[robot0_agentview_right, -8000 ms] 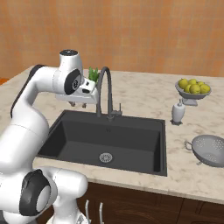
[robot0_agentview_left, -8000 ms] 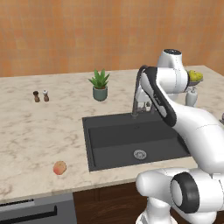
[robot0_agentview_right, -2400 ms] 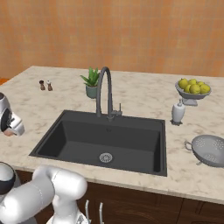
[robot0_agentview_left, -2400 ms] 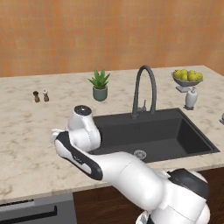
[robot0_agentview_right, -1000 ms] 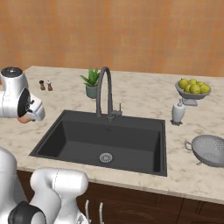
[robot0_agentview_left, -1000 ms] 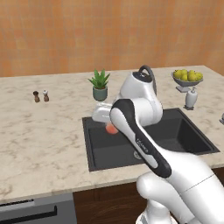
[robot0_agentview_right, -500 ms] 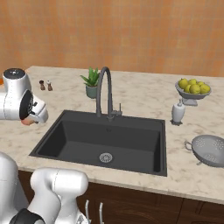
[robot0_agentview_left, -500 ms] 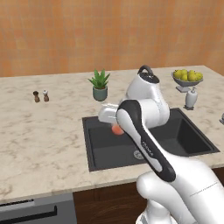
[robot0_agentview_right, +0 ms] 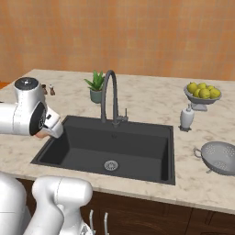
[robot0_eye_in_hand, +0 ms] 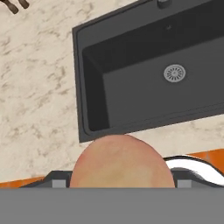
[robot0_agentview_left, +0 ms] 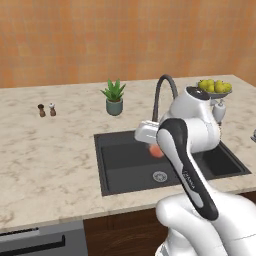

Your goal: Put the colander in the sink, put the peach in the colander, and turn on the sink faucet and pour water over the colander.

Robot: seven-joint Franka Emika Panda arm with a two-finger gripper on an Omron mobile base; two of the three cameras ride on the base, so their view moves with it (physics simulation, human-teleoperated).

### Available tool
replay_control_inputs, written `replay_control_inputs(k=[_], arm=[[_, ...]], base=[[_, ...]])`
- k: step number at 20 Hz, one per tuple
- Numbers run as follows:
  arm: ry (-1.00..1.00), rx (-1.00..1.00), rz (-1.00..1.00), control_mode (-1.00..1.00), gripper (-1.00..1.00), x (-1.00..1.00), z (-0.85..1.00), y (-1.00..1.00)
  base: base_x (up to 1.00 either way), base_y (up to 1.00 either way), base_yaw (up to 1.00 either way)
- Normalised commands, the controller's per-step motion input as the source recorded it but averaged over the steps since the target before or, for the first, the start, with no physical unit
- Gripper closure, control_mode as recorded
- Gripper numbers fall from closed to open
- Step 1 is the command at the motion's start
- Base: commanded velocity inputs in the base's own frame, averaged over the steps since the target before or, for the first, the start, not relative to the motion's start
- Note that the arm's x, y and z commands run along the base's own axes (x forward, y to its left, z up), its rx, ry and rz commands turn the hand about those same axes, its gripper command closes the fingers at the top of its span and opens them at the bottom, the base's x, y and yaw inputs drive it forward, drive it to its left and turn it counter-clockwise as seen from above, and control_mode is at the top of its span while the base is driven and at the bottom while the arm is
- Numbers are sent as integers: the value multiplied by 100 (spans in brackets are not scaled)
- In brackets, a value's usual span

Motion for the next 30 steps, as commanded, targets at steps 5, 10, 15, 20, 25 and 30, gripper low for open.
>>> replay_control_inputs(k=[5,10,15,20,25,30], arm=[[0,0,-1,-100,100,0,-1,-60],[3,0,-2,-100,100,0,0,-49],[6,-1,-1,-100,100,-3,-2,-30],[0,0,0,-100,100,0,0,0],[0,0,0,-100,100,0,0,0],[0,0,0,100,100,0,0,0]], base=[[0,0,0],[0,0,0],[0,0,0],[0,0,0],[0,0,0],[0,0,0]])
